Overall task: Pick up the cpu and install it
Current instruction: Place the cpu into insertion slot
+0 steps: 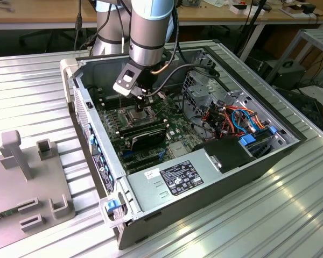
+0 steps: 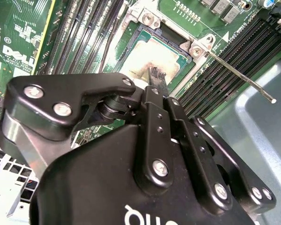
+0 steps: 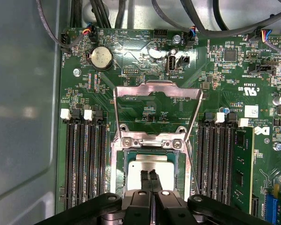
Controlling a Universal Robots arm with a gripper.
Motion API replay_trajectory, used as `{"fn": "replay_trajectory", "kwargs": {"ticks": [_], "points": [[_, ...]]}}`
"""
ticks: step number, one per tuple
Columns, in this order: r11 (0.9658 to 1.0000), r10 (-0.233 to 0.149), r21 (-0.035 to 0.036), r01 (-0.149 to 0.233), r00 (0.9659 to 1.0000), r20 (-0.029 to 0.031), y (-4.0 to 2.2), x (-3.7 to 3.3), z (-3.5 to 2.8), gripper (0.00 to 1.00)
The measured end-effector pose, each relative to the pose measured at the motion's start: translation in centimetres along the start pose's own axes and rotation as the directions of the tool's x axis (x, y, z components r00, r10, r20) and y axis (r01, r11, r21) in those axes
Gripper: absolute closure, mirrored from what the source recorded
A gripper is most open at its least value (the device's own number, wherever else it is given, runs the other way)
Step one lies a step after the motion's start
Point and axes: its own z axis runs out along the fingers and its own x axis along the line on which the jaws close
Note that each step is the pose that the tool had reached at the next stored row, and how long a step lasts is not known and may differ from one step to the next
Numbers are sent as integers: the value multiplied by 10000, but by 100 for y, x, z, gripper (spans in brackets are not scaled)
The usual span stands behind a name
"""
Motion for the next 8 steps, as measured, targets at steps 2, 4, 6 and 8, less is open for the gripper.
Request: {"fn": "replay_trajectory", "kwargs": {"ticks": [2, 4, 6, 8], "points": [[10000, 8, 0, -8, 10000, 0, 0, 0, 0, 89], [10000, 18, -1, -18, 10000, 1, 0, 0, 0, 89], [10000, 18, -1, -18, 10000, 0, 0, 0, 7, 89], [10000, 18, -1, -18, 10000, 1, -1, 0, 20, 89]]}}
